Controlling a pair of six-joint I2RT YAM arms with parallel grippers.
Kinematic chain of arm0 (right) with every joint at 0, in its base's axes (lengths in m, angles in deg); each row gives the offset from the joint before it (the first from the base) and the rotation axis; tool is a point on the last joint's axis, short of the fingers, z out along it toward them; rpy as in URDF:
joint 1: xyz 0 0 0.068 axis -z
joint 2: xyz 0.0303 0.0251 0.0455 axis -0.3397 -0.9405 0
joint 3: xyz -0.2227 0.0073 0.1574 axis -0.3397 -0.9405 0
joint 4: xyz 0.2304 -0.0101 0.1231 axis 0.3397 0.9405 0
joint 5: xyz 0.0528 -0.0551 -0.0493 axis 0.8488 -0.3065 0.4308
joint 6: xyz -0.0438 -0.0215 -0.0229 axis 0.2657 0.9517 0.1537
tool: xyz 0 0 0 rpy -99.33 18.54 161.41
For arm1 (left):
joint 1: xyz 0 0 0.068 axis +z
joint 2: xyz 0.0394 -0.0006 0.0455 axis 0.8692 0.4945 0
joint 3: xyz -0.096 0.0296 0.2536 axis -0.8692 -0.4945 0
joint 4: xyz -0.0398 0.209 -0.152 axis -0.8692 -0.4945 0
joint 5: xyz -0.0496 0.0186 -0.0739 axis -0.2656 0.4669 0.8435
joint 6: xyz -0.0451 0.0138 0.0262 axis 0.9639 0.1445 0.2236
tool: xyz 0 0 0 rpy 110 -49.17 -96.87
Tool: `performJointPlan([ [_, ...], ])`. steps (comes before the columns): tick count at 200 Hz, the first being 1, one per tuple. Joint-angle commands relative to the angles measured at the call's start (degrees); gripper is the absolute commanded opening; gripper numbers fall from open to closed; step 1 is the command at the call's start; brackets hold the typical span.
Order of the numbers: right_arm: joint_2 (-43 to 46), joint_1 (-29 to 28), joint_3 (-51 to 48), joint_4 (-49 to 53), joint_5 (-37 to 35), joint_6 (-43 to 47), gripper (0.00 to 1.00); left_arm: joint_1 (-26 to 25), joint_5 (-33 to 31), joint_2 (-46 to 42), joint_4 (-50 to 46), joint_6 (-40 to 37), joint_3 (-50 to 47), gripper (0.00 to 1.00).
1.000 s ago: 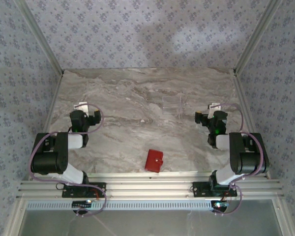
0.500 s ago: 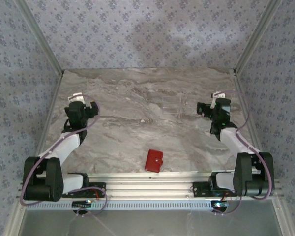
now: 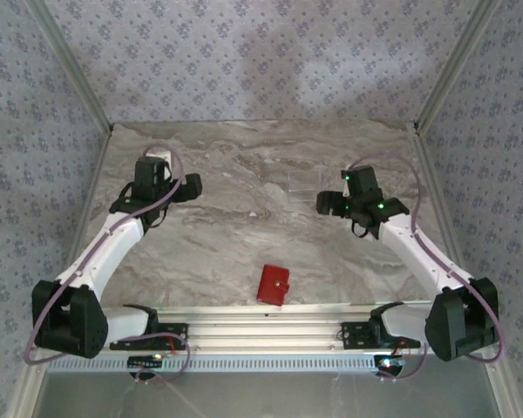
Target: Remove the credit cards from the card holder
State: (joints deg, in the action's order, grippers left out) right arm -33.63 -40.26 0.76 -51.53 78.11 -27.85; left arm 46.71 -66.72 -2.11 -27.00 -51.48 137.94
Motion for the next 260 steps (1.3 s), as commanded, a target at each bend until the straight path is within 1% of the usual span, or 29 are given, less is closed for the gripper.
performJointPlan([
  [1,-0.27,-4.57,1.9,11.83,-0.19,-9.85,0.89,-0.39,3.49,1.61,-11.45,-0.24,5.37,1.0],
  [17,-1.13,-9.31,1.85,13.37,0.05,-14.83,0.88,-0.41,3.54,2.44,-14.87,-1.02,7.71,0.99],
  [27,-2.02,-12.77,2.02,14.25,-0.2,-19.44,0.88,-0.33,3.52,3.01,-17.19,-1.66,9.51,0.99],
  [44,-4.36,-18.75,2.74,16.28,-2.13,-26.4,0.89,-0.32,3.27,4.21,-20.64,-3.02,12.56,0.99],
  [50,-5.45,-20.74,2.99,16.66,-2.45,-28.86,0.89,-0.32,2.4,4.76,-23.58,-3.08,13.72,0.99],
  [60,-7.33,-23.9,3.53,17.06,-2.95,-32.02,0.91,0.0,1.18,5.49,-26.18,-3.46,15.26,0.99],
  [74,-10.13,-28.38,4.55,17.41,-4.27,-36.08,0.94,0.67,1.23,5.74,-27.44,-4.54,15.72,1.0],
  [96,-15.0,-33.03,6.94,18.28,-4.74,-40.09,0.98,1.51,1.32,5.29,-27.98,-6.31,15.46,0.99],
  [102,-16.51,-33.73,8.13,19.38,-5.2,-40.69,1.0,1.61,1.23,5.05,-27.92,-6.92,15.23,0.99],
  [119,-19.71,-35.42,10.4,21.91,-6.47,-42.62,1.0,2.16,0.41,3.77,-27.61,-8.7,14.17,1.0],
  [141,-22.55,-37.17,10.83,20.85,-5.24,-44.74,1.0,2.66,-2.45,1.53,-25.61,-9.54,11.29,1.0],
  [156,-24.79,-38.22,11.5,20.25,-4.39,-45.52,1.0,2.93,-2.18,0.41,-24.66,-8.99,9.74,1.0],
  [196,-30.47,-39.62,11.99,16.9,1.0,-45.4,1.0,2.93,-2.11,-1.07,-24.63,-8.97,9.05,0.99],
  [240,-32.85,-39.92,9.52,12.83,6.25,-45.07,0.99,2.93,-2.13,-2.0,-24.65,-8.99,8.76,1.0],
  [260,-33.42,-39.85,9.5,12.47,6.76,-44.97,0.97,2.93,-2.28,-2.29,-24.64,-8.93,8.76,1.0],
])
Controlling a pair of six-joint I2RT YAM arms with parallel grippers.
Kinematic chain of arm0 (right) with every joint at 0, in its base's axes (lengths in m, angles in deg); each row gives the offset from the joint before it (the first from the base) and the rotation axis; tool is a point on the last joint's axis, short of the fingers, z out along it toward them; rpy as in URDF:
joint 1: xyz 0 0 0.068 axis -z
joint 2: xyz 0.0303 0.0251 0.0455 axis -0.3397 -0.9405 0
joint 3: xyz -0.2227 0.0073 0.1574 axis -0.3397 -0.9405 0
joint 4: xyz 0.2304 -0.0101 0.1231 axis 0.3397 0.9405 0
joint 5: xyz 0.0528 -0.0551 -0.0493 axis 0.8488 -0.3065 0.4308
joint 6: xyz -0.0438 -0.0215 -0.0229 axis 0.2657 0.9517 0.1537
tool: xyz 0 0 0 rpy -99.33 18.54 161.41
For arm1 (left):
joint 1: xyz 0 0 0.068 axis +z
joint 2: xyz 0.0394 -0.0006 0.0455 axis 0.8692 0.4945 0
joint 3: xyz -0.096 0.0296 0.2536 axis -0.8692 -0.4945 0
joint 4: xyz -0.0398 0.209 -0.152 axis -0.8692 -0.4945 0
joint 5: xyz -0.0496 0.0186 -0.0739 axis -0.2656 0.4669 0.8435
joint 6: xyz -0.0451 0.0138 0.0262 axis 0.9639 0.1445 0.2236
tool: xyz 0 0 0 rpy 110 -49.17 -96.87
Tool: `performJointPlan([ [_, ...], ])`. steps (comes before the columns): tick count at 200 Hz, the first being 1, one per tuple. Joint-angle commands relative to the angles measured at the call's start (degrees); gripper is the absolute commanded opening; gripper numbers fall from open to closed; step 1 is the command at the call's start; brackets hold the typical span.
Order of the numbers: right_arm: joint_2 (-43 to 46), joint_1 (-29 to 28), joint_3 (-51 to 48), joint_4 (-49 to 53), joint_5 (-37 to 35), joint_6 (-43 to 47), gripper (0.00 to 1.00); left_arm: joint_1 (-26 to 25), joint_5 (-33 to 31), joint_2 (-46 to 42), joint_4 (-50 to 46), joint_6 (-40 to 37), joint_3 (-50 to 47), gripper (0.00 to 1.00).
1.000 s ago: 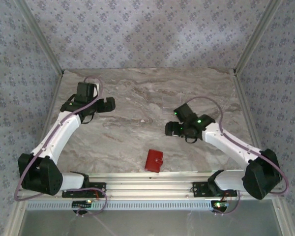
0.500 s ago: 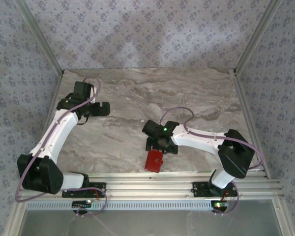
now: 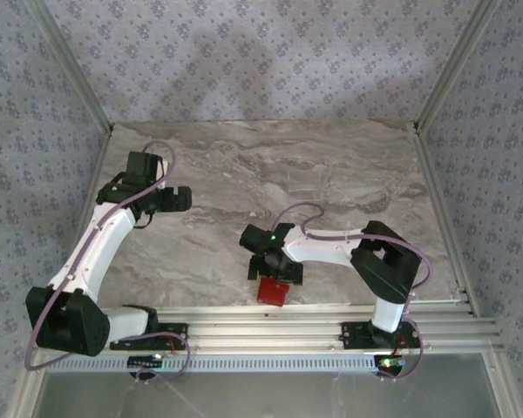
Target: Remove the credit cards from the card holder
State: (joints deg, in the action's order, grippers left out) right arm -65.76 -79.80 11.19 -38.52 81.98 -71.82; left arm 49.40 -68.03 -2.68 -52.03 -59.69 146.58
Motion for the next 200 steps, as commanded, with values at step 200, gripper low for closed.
performJointPlan([
  [200,-7.03,13.34,14.94,2.94,1.92,12.37,0.7,-2.05,11.13,5.51,7.81,12.0,-1.93,1.0],
])
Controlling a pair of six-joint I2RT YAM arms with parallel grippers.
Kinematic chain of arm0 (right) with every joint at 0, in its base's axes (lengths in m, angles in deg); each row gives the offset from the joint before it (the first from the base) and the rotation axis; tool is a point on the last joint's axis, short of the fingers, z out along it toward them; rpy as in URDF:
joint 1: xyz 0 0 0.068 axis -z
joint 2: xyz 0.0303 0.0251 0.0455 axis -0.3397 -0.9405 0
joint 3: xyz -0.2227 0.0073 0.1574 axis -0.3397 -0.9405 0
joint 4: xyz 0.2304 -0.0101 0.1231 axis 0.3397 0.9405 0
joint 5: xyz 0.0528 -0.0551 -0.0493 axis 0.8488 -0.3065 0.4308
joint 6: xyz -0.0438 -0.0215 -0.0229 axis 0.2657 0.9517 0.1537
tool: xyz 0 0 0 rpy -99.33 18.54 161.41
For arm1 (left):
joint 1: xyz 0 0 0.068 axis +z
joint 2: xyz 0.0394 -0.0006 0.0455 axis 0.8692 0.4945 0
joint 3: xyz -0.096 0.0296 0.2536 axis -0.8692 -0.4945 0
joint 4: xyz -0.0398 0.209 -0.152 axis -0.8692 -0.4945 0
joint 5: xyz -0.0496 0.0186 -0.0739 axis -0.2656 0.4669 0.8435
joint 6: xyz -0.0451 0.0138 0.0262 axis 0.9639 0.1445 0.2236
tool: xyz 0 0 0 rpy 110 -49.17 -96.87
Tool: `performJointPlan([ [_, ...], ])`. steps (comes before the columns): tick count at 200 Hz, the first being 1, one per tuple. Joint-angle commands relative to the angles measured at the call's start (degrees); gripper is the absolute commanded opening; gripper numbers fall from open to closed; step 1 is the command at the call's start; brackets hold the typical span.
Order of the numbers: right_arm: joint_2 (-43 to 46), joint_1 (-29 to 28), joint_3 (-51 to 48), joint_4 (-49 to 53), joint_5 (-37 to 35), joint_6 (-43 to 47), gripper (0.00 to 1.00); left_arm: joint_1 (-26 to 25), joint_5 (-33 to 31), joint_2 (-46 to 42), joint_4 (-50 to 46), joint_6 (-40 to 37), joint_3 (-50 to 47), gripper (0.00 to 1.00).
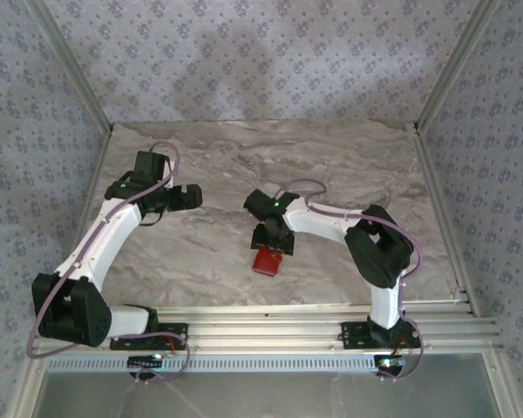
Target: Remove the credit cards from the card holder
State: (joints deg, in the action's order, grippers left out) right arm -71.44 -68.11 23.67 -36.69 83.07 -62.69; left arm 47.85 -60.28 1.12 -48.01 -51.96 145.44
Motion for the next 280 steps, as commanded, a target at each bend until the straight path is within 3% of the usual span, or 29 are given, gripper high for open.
performJointPlan([
  [1,-1.37,1.75,2.49,1.12,0.91,3.32,0.7,-0.49,3.56,1.75,3.94,4.39,-0.82,1.0],
  [50,-0.71,4.35,3.27,-0.61,2.98,6.64,0.69,-0.76,10.89,2.73,11.8,8.65,-4.36,0.99],
  [122,6.09,7.37,0.94,-5.7,7.83,11.07,0.65,-6.31,17.38,3.7,17.42,4.54,-6.46,0.96],
  [197,13.7,10.17,-1.66,-14.3,8.76,11.87,0.65,-11.93,35.01,8.08,24.04,5.11,-7.61,0.76],
  [230,14.69,10.69,-1.95,-15.34,10.63,11.14,0.65,-14.34,38.86,9.42,26.74,5.32,-8.78,0.69],
  [248,13.98,10.8,-1.8,-15.15,11.1,11.05,0.66,-14.91,38.01,9.9,26.28,5.23,-8.89,0.69],
  [280,8.71,10.26,0.71,-10.08,10.83,11.05,0.66,-13.12,26.17,9.15,19.66,6.06,-8.84,0.68],
])
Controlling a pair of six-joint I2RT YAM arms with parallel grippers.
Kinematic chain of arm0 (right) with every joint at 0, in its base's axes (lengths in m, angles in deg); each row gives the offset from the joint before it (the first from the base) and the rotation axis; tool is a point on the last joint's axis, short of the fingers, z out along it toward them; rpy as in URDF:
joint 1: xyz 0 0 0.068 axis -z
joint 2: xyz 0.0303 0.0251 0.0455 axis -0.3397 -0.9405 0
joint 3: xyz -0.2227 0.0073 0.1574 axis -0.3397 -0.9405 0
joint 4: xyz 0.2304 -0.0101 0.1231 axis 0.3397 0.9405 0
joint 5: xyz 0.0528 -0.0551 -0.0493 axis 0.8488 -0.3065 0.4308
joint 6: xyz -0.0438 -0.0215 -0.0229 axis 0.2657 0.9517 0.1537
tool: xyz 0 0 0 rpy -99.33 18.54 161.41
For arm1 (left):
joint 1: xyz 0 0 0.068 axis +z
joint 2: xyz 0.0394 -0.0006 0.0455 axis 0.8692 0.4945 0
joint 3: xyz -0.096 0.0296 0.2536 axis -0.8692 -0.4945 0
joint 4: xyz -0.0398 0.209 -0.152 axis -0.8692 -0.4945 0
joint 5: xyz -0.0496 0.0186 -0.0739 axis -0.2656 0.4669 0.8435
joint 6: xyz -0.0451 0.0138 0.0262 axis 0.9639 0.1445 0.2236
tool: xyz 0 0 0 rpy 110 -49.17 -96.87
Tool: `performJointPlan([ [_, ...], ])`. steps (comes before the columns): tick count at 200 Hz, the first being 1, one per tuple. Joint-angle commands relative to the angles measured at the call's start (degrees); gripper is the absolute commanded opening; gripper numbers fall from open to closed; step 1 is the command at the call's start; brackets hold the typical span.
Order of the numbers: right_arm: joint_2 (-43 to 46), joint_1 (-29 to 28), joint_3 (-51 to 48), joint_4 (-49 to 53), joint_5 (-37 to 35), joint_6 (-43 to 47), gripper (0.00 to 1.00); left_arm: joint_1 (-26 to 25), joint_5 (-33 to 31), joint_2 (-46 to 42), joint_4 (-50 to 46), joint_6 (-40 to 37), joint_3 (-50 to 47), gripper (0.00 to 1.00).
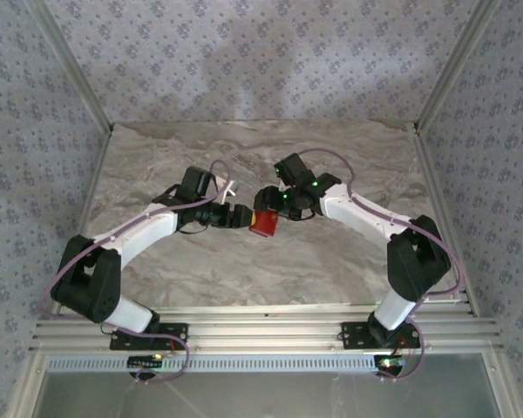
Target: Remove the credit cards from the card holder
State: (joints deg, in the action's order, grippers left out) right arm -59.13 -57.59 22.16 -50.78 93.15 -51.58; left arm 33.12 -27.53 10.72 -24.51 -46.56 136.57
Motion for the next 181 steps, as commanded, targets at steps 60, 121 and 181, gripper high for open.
performJointPlan([
  [60,-15.59,-5.0,10.97,14.56,-4.17,-1.03,0.71,7.42,-12.27,-3.44,-7.3,4.04,-3.57,0.67],
  [121,-20.2,-6.27,14.2,17.81,-5.42,-3.0,0.83,8.97,-12.12,-4.39,-11.71,1.95,-2.07,0.69],
  [181,-10.45,-3.96,11.0,17.28,-4.21,18.27,0.83,8.44,-8.75,-2.18,-9.63,7.52,-0.69,0.66],
])
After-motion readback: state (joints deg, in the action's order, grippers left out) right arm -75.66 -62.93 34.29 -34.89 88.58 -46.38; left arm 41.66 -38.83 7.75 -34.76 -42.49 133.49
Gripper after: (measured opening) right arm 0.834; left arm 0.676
